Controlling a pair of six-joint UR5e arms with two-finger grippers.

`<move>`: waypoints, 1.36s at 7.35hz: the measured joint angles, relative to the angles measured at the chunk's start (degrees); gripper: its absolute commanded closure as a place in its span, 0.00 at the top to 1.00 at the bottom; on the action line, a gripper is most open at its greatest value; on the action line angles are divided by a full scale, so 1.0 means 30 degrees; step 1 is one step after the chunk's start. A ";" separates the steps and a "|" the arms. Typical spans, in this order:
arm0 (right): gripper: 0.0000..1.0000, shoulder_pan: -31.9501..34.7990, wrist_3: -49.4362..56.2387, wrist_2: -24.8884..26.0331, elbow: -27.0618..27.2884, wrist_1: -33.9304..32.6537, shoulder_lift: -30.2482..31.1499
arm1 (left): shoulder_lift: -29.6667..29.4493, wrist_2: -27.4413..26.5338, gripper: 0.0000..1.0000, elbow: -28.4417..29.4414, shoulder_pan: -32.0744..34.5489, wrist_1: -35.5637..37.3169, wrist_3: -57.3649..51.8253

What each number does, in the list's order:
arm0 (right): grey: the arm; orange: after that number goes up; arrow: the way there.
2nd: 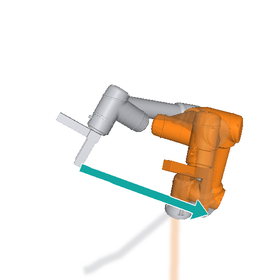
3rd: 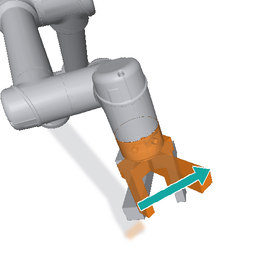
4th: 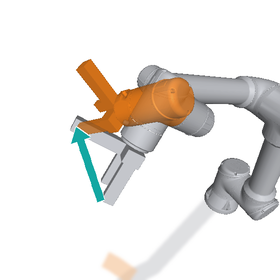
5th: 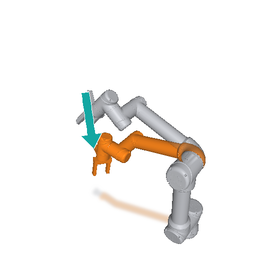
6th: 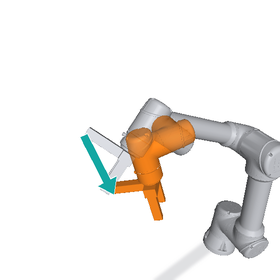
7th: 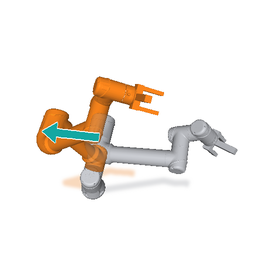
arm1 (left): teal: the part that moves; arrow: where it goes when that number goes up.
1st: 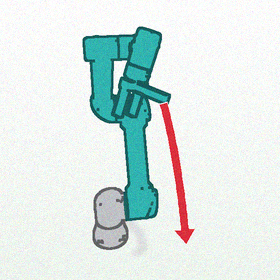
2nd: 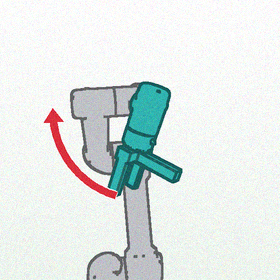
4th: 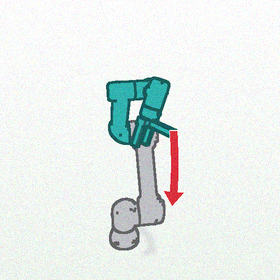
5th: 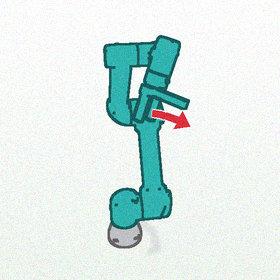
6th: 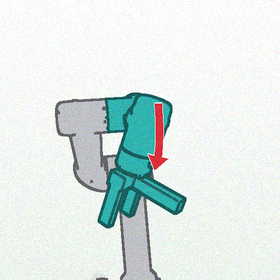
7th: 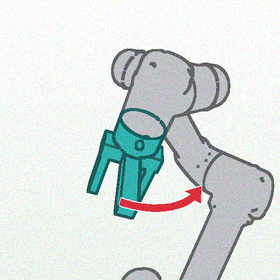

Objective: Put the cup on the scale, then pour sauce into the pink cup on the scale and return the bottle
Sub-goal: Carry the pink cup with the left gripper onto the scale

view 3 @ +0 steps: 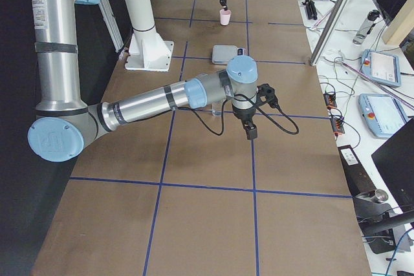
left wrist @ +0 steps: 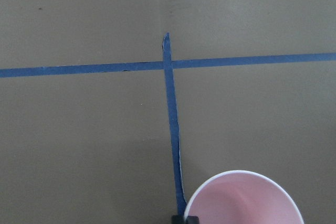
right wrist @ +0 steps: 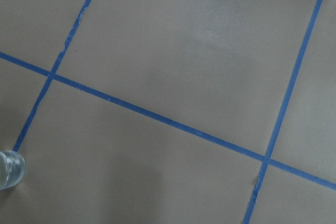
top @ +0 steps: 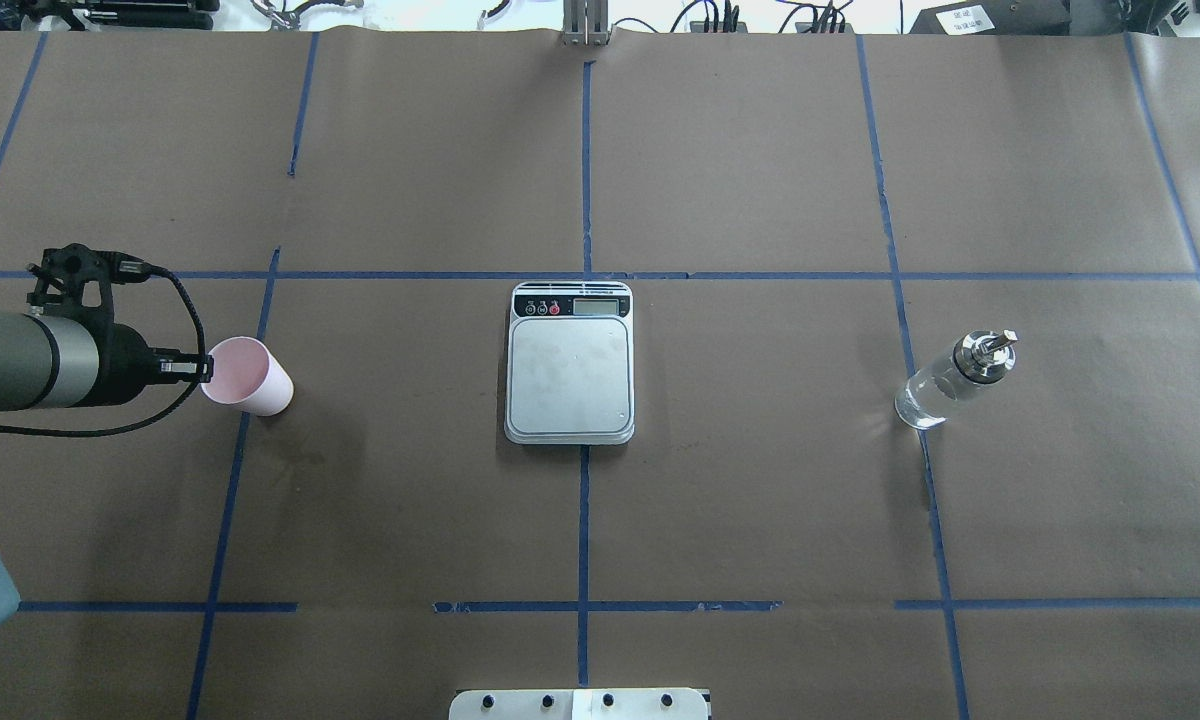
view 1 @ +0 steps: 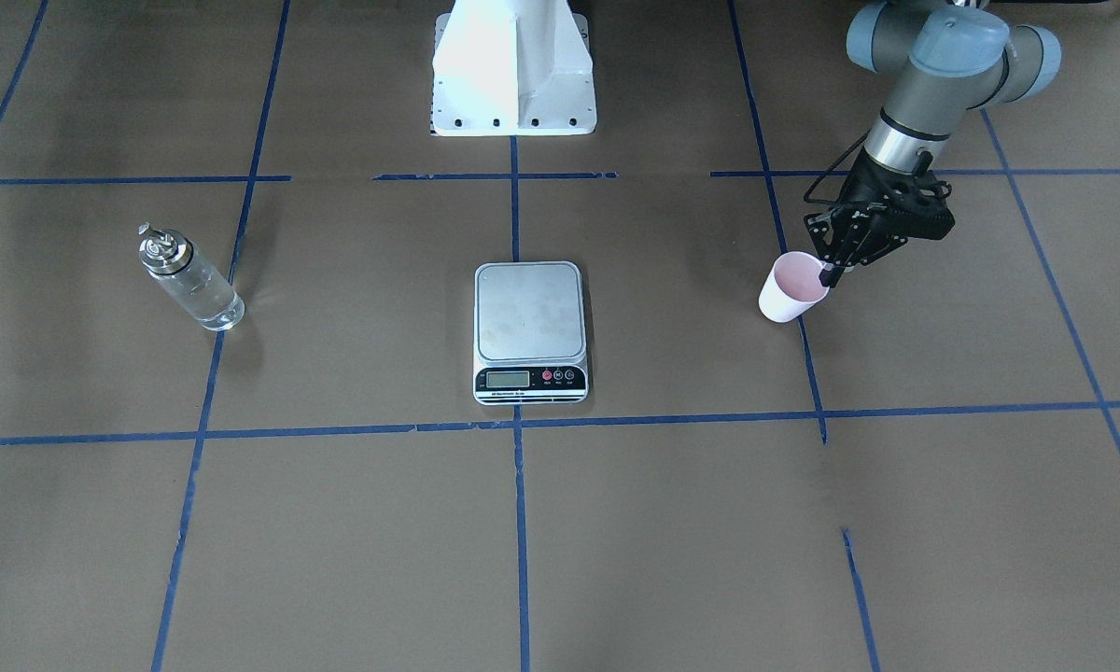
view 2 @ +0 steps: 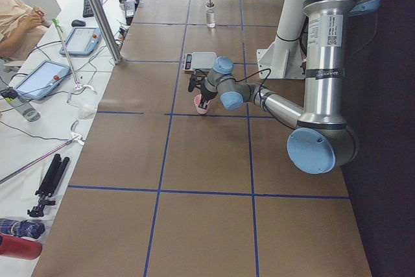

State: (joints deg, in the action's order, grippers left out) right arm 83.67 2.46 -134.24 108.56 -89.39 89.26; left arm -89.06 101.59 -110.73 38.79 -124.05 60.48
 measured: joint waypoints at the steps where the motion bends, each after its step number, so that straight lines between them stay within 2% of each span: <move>1: 1.00 0.0000 0.0000 0.0006 0.0000 0.0021 0.0024 | -0.0578 0.0045 0.00 -0.0557 0.0035 0.1360 -0.0030; 2: 1.00 0.0000 0.0000 0.0010 0.0003 0.0028 0.0043 | -0.1963 0.0037 0.00 -0.1083 0.0057 0.3534 0.0055; 4: 1.00 0.0000 -0.0005 0.0007 0.0031 0.0032 0.0120 | -0.6551 -0.0119 0.00 -0.1113 -0.0442 0.7996 0.1804; 5: 1.00 -0.0001 -0.0012 -0.0007 0.0068 0.0032 0.0187 | -0.8696 -0.0741 0.00 -0.0709 -0.1303 0.9136 0.3457; 8: 1.00 0.0000 -0.0006 0.0003 0.0132 0.0033 0.0323 | -1.2169 -0.3521 0.00 0.1277 -0.3539 0.9818 0.6420; 10: 1.00 0.0000 -0.0026 -0.0015 0.0159 0.0033 0.0335 | -1.3048 -0.4229 0.00 0.2600 -0.3892 0.9809 0.6716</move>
State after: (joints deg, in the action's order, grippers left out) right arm 83.67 2.38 -134.29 109.04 -89.30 90.26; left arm -128.21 88.91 -102.93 27.12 -94.62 80.63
